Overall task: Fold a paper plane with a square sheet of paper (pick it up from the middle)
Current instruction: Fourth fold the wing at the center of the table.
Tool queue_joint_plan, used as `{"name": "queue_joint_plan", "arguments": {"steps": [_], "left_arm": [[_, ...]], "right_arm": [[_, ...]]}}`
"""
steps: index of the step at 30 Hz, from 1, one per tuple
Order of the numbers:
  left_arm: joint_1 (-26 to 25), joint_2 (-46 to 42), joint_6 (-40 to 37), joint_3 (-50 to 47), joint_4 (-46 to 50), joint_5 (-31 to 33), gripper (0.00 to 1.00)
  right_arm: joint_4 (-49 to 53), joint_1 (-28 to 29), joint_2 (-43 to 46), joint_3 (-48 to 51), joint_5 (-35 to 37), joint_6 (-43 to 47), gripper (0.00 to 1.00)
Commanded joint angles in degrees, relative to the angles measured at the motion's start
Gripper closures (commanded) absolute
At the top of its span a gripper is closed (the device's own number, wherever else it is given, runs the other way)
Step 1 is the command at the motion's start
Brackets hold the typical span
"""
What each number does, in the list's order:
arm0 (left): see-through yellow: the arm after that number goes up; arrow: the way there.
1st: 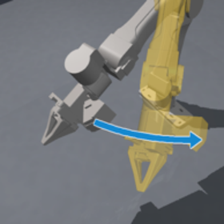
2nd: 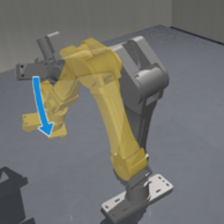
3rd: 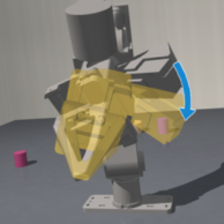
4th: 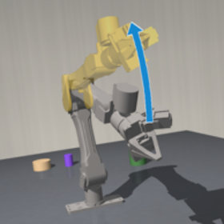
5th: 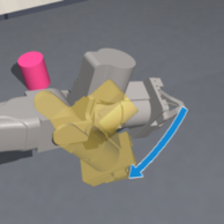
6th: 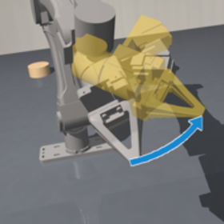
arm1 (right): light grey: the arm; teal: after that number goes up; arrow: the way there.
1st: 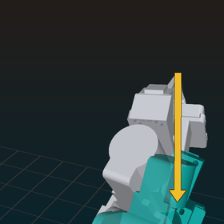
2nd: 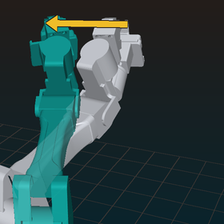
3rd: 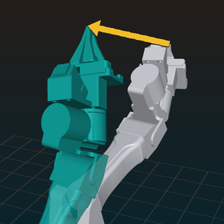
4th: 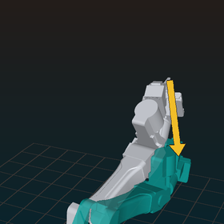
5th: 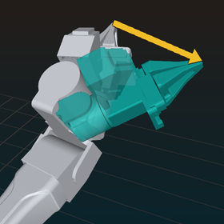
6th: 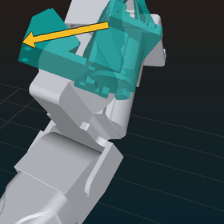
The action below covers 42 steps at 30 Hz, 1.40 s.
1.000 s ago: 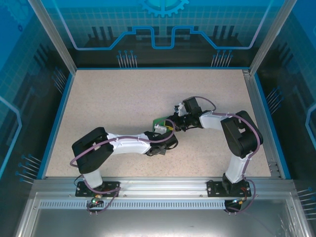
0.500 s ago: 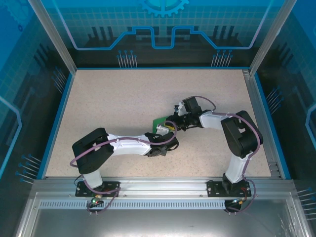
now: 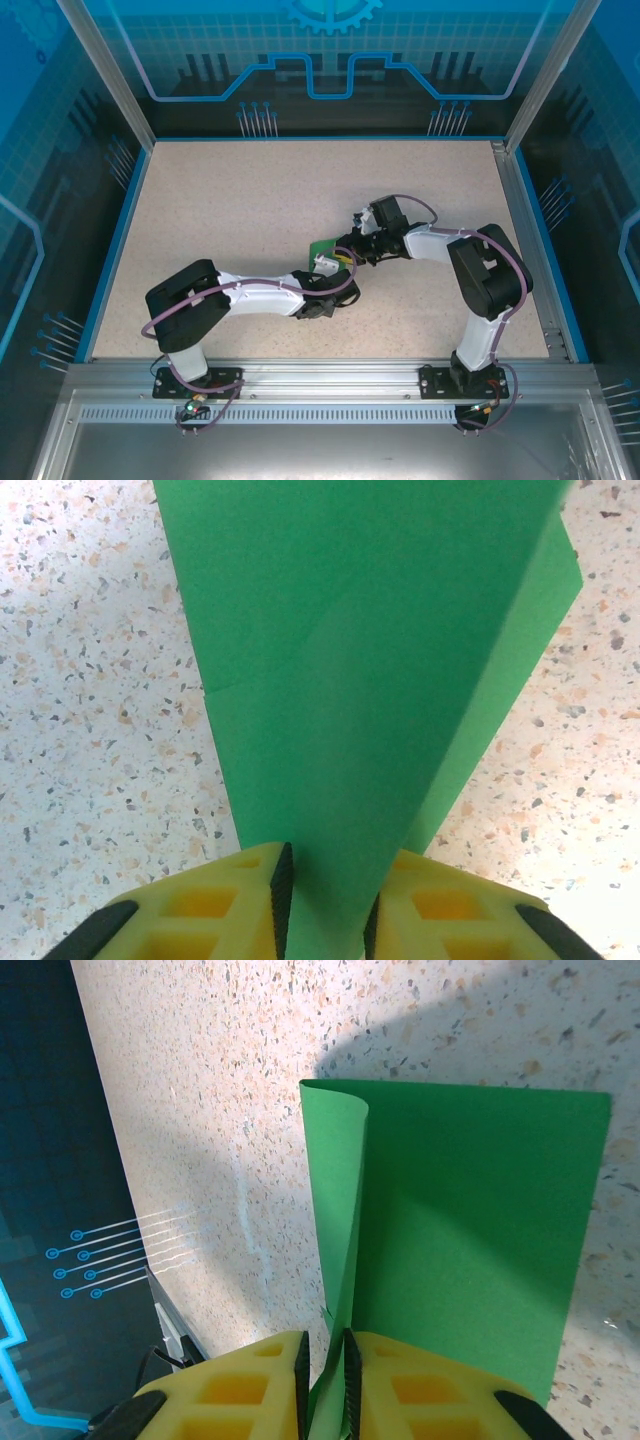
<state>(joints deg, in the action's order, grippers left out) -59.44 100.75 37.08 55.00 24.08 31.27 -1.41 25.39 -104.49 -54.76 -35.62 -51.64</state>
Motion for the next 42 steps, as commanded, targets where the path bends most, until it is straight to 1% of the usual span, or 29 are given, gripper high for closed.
{"name": "queue_joint_plan", "arguments": {"steps": [1, 8, 12, 15, 20, 23, 27, 30, 33, 38, 42], "left_arm": [[-0.40, -1.87, -1.21, -0.54, -0.43, 1.22, 0.74], [-0.37, -2.20, -1.98, -1.21, -1.75, -0.02, 0.80], [-0.01, -3.20, -3.72, -2.06, -4.49, -2.97, 0.84], [0.99, -4.60, -4.90, -3.32, -7.94, -7.05, 0.85], [4.54, -7.38, -5.55, -7.08, -15.27, -16.85, 0.86], [7.38, -8.77, -4.51, -10.29, -20.13, -22.94, 0.86], [10.56, -9.83, -2.88, -14.20, -25.38, -28.84, 0.86], [12.72, -10.27, -1.46, -17.05, -29.96, -33.23, 0.86], [14.31, -10.33, -0.39, -18.97, -32.81, -35.78, 0.86], [16.77, -10.15, 1.64, -21.82, -37.63, -39.55, 0.86], [17.94, -9.89, 2.38, -22.83, -38.82, -42.17, 0.86]], "right_arm": [[1.36, -0.69, -0.91, -1.34, -0.69, 0.08, 0.81], [1.48, -0.69, -0.55, -1.20, -0.42, 0.17, 0.79], [3.15, -1.01, 0.80, -1.38, 0.29, 1.33, 0.76], [6.04, -2.03, 3.42, -0.94, 1.74, 3.23, 0.71], [10.84, -4.52, 10.53, 1.92, 5.96, 6.34, 0.61], [11.69, -5.43, 14.23, 4.05, 7.48, 6.96, 0.58], [11.19, -5.05, 16.74, 7.58, 7.37, 6.99, 0.57], [10.15, -3.60, 17.36, 8.61, 6.97, 6.93, 0.57], [9.21, -1.31, 17.13, 8.72, 7.01, 6.78, 0.61], [7.02, 2.79, 15.42, 8.15, 7.48, 5.46, 0.71], [4.08, 5.15, 13.22, 7.14, 6.53, 4.05, 0.78]]}}
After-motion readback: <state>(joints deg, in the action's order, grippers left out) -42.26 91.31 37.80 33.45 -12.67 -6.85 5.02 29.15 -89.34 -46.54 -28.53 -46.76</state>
